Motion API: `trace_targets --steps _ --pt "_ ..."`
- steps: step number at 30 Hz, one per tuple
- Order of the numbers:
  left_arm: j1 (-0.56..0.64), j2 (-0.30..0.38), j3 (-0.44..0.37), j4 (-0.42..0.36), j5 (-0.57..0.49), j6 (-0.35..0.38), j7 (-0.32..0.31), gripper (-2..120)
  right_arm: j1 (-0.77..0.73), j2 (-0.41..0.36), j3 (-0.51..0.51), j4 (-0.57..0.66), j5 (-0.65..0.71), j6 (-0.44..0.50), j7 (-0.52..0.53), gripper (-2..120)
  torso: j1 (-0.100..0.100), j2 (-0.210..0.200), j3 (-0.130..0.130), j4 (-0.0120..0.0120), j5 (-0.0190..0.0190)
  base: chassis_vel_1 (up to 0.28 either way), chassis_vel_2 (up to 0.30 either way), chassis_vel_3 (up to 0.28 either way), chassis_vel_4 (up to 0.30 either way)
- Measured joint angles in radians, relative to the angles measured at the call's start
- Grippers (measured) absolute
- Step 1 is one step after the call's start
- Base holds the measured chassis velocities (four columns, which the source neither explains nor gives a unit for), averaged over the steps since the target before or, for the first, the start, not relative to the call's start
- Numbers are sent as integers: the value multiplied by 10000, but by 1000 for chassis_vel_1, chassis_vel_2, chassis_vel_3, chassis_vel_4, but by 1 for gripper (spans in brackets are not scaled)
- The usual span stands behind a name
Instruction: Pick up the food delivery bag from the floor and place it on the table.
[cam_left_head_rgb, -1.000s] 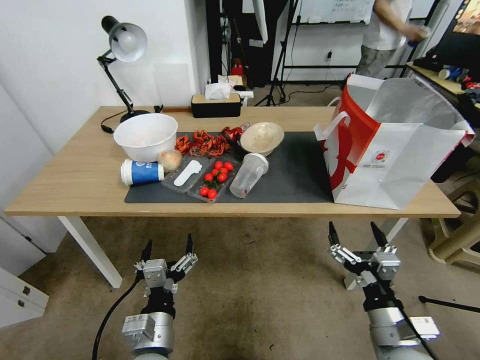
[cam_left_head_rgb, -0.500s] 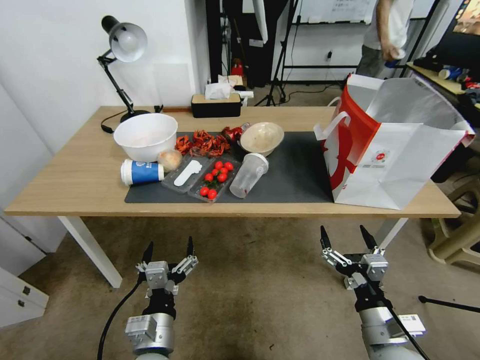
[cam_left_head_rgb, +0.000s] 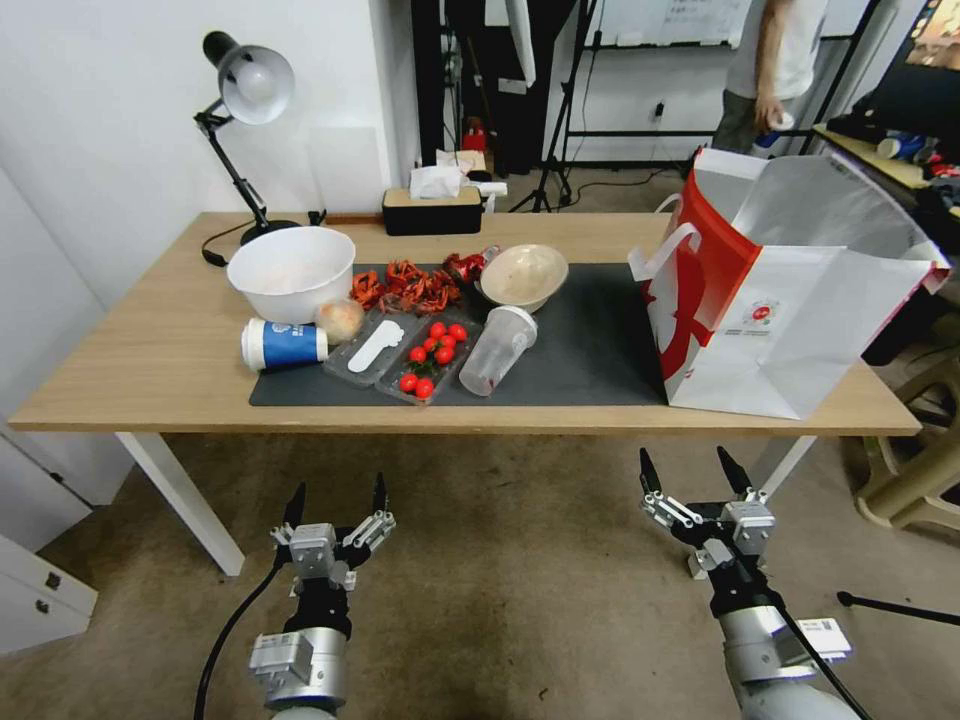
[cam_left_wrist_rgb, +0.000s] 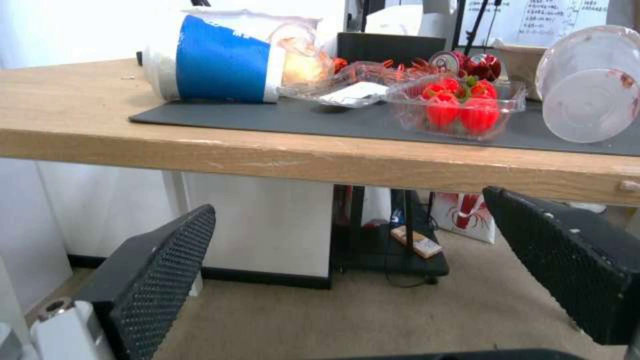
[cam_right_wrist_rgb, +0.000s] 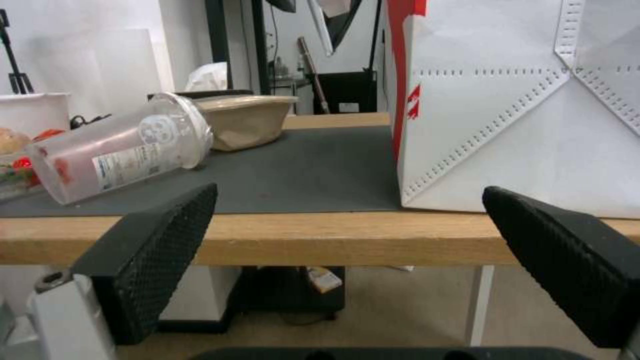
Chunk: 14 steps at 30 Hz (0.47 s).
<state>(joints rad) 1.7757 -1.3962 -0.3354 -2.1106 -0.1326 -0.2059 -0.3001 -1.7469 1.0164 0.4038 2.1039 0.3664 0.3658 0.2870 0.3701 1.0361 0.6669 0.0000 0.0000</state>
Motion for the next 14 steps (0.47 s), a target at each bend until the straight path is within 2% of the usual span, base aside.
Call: trace_targets --steps 14 --pt "8 0 0 -8 -5 0 0 100 -2 -2 3 10 9 -6 0 100 0 0 0 0 0 0 0 0 0"
